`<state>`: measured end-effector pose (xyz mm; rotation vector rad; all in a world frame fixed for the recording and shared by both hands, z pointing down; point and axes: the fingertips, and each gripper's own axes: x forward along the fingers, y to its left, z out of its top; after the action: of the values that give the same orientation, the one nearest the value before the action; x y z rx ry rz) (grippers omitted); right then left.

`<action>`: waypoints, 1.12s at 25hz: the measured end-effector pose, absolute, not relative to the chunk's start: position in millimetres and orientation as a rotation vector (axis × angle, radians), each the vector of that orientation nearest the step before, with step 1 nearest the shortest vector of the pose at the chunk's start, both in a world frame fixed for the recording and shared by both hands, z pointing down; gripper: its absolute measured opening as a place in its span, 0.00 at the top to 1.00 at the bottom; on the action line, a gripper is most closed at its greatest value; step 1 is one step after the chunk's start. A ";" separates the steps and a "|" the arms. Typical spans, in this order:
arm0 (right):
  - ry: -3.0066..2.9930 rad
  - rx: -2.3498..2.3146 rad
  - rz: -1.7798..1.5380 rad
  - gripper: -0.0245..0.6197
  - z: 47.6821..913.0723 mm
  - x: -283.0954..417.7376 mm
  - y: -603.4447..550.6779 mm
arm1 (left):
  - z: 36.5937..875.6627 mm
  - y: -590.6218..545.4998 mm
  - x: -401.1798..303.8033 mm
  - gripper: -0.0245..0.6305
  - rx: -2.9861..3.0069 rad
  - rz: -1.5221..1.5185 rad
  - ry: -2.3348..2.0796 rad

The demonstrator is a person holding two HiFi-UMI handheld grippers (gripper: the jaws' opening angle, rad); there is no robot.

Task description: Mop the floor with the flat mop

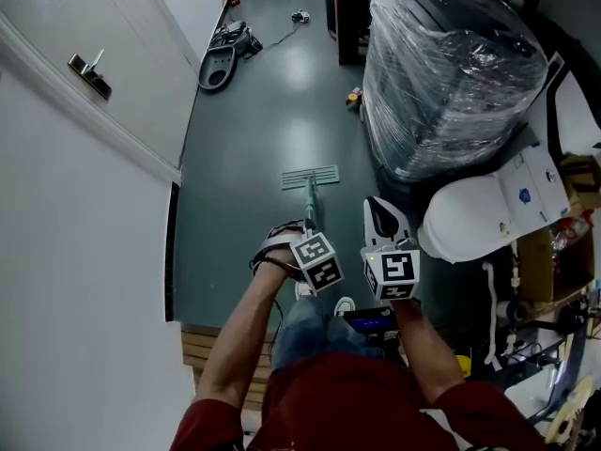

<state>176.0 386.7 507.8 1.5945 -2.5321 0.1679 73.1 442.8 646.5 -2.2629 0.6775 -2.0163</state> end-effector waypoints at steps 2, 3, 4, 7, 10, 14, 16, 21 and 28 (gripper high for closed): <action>-2.525 1.600 0.179 0.93 508.7 174.9 390.7 | 645.0 447.0 72.2 0.75 -2.272 -2.013 0.670; -2.523 1.606 0.182 0.93 507.8 173.5 390.8 | 644.0 447.1 70.8 0.75 -2.277 -2.010 0.670; -2.523 1.614 0.184 0.93 506.2 172.0 389.8 | 642.8 446.2 69.3 0.75 -2.281 -2.007 0.671; -2.523 1.633 0.185 0.93 502.4 166.8 386.5 | 640.6 443.2 64.4 0.75 -2.289 -2.001 0.673; -2.512 1.637 0.172 0.93 499.6 158.3 385.9 | 640.3 442.9 58.4 0.75 -2.301 -1.991 0.658; -2.505 1.639 0.162 0.93 493.7 141.2 385.4 | 636.8 441.9 47.5 0.75 -2.313 -1.979 0.636; -2.507 1.635 0.153 0.93 491.7 134.6 384.2 | 634.8 439.5 44.7 0.75 -2.316 -1.976 0.630; -2.511 1.632 0.142 0.93 490.7 122.7 381.4 | 633.6 439.5 35.7 0.75 -2.320 -1.969 0.619; -2.520 1.587 0.120 0.93 490.4 106.8 377.5 | 632.5 438.2 28.1 0.75 -2.335 -1.958 0.624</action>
<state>106.8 377.5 490.4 1.5865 -2.5197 0.1203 28.1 438.2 632.5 -2.3355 0.6244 -1.9583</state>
